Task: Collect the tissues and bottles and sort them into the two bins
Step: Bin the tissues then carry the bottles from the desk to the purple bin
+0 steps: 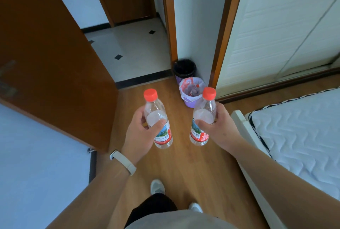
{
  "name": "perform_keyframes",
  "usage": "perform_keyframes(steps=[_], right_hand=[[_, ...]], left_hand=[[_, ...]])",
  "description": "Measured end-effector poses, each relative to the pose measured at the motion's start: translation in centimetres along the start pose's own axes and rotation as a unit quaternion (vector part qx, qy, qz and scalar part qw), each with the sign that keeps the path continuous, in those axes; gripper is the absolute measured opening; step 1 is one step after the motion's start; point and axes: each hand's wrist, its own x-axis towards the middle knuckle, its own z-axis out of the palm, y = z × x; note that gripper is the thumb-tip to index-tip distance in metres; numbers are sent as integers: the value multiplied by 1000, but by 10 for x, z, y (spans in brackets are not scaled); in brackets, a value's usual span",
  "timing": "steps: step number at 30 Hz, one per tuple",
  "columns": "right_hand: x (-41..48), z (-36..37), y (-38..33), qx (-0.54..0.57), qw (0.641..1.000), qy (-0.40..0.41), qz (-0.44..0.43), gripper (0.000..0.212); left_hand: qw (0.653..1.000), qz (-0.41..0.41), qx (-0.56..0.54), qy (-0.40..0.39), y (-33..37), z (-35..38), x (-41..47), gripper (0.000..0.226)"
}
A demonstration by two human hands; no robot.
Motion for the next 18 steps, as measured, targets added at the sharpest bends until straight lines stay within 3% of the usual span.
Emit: perform_keyframes(steps=[9,18], right_hand=[[103,22,-3,-62,997,36,31,58],[239,84,-61,-82,993,72,53,62]], left_hand=[[999,-18,-38,-31,-25,-10,120,49],[996,-25,-57,-71,-38,-72,275,50]])
